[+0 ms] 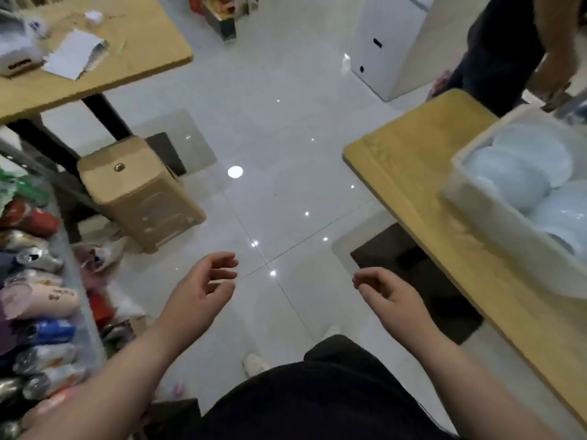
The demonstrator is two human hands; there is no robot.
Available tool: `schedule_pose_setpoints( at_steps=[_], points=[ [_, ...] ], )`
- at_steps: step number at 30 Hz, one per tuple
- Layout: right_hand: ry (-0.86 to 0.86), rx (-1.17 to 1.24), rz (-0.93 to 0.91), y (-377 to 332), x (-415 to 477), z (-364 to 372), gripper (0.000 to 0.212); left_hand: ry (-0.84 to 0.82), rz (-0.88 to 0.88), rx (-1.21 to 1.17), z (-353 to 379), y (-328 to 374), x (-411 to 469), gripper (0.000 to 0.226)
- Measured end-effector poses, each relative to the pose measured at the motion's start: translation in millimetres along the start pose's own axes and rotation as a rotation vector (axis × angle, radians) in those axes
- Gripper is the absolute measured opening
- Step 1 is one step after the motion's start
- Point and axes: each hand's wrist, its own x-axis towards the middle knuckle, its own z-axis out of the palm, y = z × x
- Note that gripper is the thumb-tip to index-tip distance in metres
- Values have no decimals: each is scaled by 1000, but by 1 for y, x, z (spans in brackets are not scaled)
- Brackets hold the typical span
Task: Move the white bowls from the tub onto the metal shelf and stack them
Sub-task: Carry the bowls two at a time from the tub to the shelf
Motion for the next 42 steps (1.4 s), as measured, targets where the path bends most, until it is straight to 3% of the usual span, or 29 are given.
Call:
schedule_pose_setpoints(
  at_steps=[8, 19, 27, 35, 42],
  points=[
    [282, 166, 150, 80, -77, -53, 20, -237, 157, 54, 115, 76, 47, 39],
    [618, 412, 228, 161, -99, -171, 18, -519, 253, 209, 264, 123, 50, 40],
    [774, 434, 314, 180, -64, -220, 17, -640, 262, 198, 313, 165, 125, 42],
    [963, 453, 321, 174, -8, -260, 20, -816, 389, 158, 374, 241, 229, 37],
    [1011, 387, 328, 186, 21, -333, 17, -804, 511, 196, 439, 306, 284, 36]
  ],
)
